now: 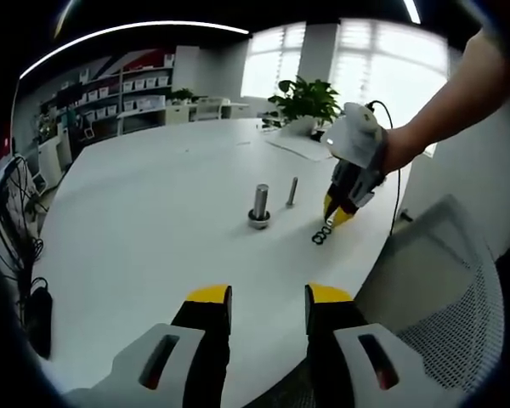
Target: Place the washer onto the threaded stud by aligning its center hole with the stud, sliding it down to the base, and recovering from edge contact or off-axis alignment until the washer reaches the visible bottom stop.
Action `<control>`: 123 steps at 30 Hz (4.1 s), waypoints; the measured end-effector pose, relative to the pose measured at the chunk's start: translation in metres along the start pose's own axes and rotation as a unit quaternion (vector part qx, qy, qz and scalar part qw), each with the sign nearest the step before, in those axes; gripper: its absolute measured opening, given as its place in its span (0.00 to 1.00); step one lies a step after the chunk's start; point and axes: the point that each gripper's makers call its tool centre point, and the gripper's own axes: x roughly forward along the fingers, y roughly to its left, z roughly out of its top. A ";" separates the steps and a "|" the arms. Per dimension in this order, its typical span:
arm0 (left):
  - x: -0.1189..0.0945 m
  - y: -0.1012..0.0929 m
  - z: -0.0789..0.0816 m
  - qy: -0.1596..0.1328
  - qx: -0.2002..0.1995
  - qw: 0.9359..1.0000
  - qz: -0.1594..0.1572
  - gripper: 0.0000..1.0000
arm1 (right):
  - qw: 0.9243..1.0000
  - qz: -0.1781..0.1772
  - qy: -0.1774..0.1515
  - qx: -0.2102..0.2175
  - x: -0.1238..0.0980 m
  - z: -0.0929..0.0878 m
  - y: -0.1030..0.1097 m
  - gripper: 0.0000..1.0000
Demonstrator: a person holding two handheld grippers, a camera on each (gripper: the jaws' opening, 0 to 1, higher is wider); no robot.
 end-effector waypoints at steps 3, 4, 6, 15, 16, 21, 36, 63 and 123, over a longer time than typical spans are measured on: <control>0.001 0.000 0.000 0.003 0.002 1.000 -0.002 0.32 | 1.000 -0.005 0.002 0.002 -0.001 -0.004 -0.002 0.14; 0.001 -0.001 0.000 0.003 0.003 1.000 -0.002 0.32 | 1.000 -0.006 0.003 0.003 -0.001 -0.004 -0.003 0.14; 0.001 -0.002 -0.002 0.005 0.005 1.000 -0.005 0.32 | 1.000 -0.007 0.000 0.009 -0.004 -0.006 -0.005 0.14; 0.001 -0.002 -0.002 0.006 0.005 1.000 -0.005 0.33 | 0.999 -0.013 -0.023 0.032 -0.020 0.000 -0.019 0.14; 0.001 -0.002 -0.002 0.007 0.006 1.000 -0.005 0.32 | 0.999 -0.016 -0.027 0.033 -0.022 0.002 -0.022 0.14; 0.001 -0.002 -0.002 0.007 0.004 1.000 -0.004 0.32 | 0.998 -0.018 -0.048 0.037 -0.033 0.016 -0.031 0.14; 0.001 -0.002 -0.003 0.009 0.005 1.000 -0.003 0.32 | 0.995 -0.039 -0.081 0.033 -0.057 0.045 -0.054 0.14; 0.000 0.000 -0.001 0.004 0.001 1.000 -0.001 0.32 | 0.995 -0.047 -0.082 0.010 -0.057 0.066 -0.063 0.14; 0.000 0.000 -0.002 0.003 -0.009 1.000 -0.002 0.32 | 1.000 -0.007 -0.020 0.022 -0.004 0.046 -0.064 0.14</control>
